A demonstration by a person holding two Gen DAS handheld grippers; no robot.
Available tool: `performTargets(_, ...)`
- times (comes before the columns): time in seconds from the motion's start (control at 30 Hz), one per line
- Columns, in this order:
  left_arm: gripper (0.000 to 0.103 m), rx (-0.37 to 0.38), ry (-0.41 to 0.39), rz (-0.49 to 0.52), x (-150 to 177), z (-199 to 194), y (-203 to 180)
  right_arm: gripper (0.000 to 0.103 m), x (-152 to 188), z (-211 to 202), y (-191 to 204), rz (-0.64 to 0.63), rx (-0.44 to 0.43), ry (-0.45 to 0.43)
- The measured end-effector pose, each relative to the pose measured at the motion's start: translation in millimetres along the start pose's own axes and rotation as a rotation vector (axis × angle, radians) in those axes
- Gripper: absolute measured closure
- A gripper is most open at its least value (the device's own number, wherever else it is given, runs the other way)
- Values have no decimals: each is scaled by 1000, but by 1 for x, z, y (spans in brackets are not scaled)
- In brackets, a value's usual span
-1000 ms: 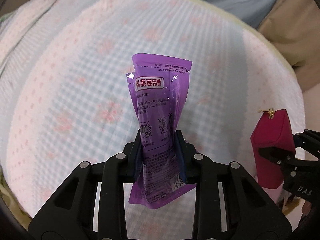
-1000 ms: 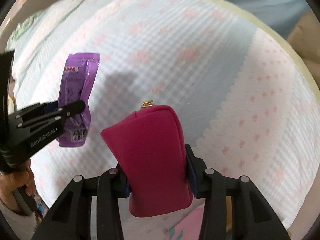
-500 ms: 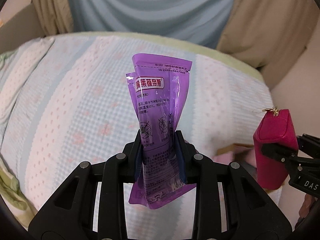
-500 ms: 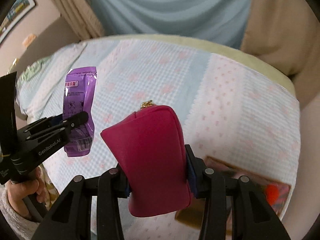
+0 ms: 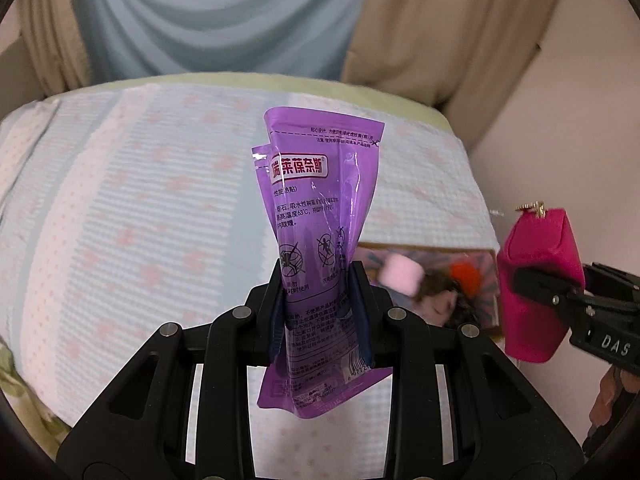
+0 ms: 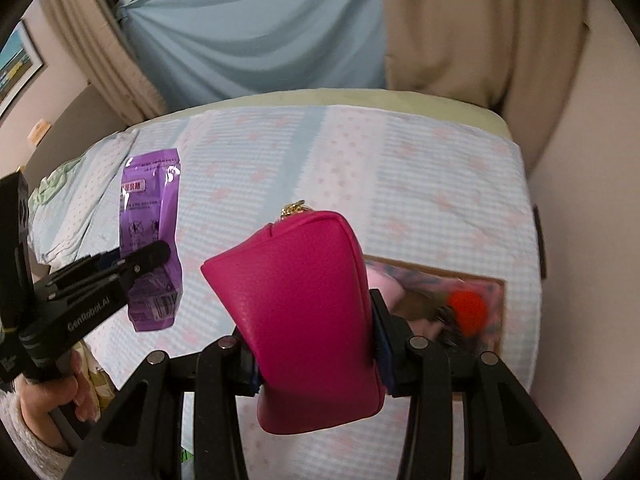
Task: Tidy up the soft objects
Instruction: 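Carry the purple sachet and magenta pouch into the box with both tools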
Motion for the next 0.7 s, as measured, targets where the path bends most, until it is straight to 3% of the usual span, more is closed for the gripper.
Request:
performTargets(0.37,77,18,150,78,25,93,-59,63,26,37,-109,182,63,90)
performTargets(0.7,77,-9,280,125,56,170,-62,62,40,115,-140,233,63,222)
Point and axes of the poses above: each gripper's, at about its wrist camera, not at the fingertips, and z roughly the way its jaws point, y to its left, x to its underside, the point moved 8 cm from there along z, roughly the way its jaws point, and after that the axes turned 10 degrees about z, right-handed, at the moved point
